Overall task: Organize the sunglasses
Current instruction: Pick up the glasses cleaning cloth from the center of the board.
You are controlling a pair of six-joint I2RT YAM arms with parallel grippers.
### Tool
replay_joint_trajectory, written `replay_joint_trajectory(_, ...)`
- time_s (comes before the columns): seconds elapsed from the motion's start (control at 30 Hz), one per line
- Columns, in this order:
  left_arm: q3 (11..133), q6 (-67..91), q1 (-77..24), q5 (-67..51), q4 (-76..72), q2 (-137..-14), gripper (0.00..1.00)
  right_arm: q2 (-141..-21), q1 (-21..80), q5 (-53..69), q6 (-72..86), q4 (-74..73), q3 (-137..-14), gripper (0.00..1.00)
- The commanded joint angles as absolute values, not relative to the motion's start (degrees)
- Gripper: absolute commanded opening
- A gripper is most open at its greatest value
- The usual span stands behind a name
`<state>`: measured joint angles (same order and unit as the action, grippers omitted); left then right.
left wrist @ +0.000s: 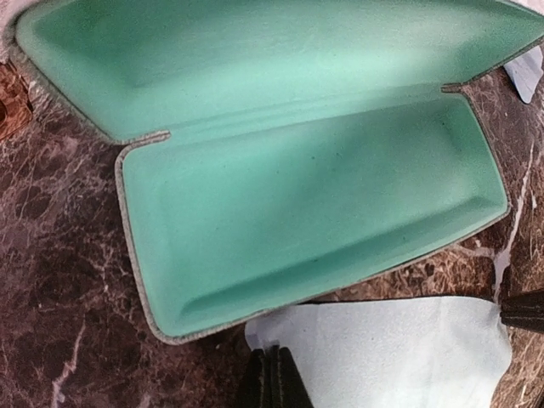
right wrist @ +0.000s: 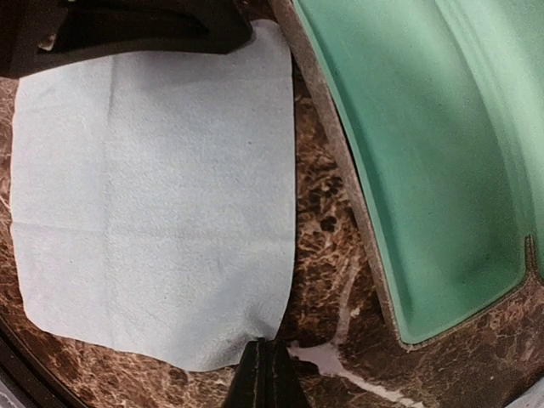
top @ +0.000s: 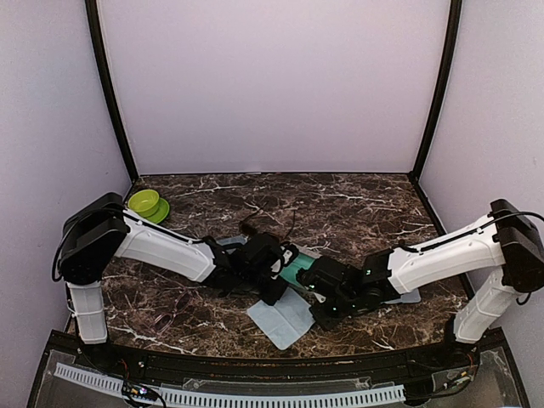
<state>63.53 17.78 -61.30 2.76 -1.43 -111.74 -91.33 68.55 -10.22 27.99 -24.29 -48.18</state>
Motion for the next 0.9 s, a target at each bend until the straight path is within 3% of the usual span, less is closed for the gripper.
replay_joint_trajectory(0.0, 60.8, 20.5, -61.6, 4.9, 2.5, -108.2, 0.0, -90.5, 68.3, -9.8, 28.2, -21.3, -48.9, 0.0)
replay_joint_trajectory(0.87, 43.1, 35.0, -61.5, 12.0, -0.5, -92.4, 0.0, -102.9, 66.9, -11.4, 18.0, -18.2, -61.1, 0.0)
